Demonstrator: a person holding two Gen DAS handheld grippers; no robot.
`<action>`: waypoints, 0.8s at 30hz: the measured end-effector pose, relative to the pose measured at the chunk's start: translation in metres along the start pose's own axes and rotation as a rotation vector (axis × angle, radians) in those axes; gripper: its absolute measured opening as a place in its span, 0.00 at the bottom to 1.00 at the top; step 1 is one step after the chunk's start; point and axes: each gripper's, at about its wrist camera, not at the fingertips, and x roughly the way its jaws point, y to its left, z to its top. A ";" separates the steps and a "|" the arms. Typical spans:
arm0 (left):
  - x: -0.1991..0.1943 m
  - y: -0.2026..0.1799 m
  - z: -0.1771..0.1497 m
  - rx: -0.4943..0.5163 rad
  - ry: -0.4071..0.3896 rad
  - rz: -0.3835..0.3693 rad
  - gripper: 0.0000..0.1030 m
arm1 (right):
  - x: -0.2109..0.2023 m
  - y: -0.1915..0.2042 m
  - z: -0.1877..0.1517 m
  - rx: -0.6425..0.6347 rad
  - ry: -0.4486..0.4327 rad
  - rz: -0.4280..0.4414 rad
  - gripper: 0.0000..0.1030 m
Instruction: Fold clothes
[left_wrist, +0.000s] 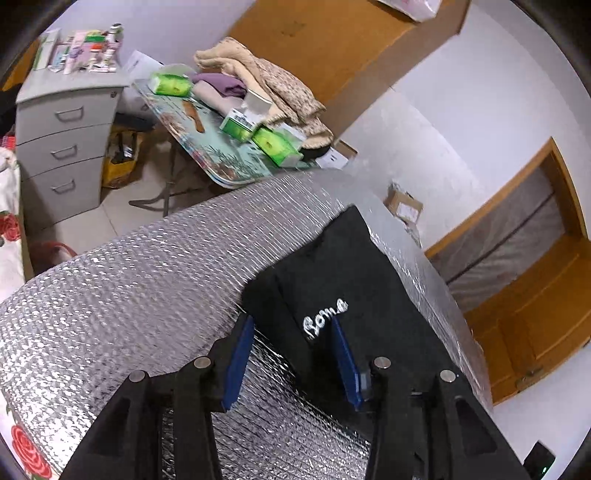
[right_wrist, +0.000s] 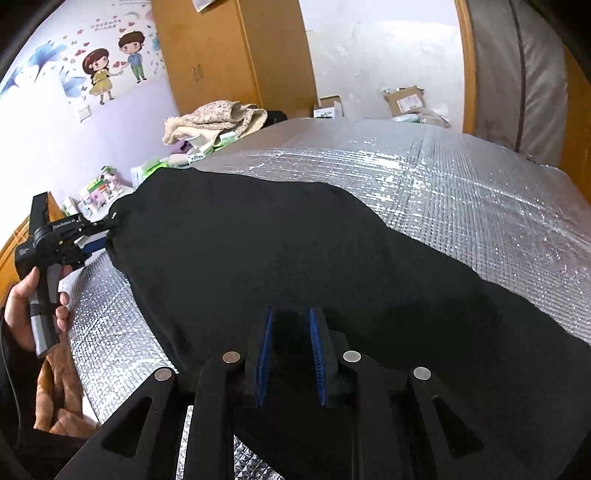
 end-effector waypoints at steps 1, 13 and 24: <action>0.000 0.003 0.001 -0.019 0.002 0.002 0.43 | 0.002 0.001 0.000 0.002 0.003 -0.001 0.20; 0.015 0.009 0.009 -0.120 0.012 -0.097 0.46 | 0.004 -0.003 -0.002 0.040 0.014 0.031 0.20; 0.029 0.012 0.022 -0.124 0.067 -0.083 0.28 | 0.003 -0.004 -0.002 0.054 0.017 0.041 0.20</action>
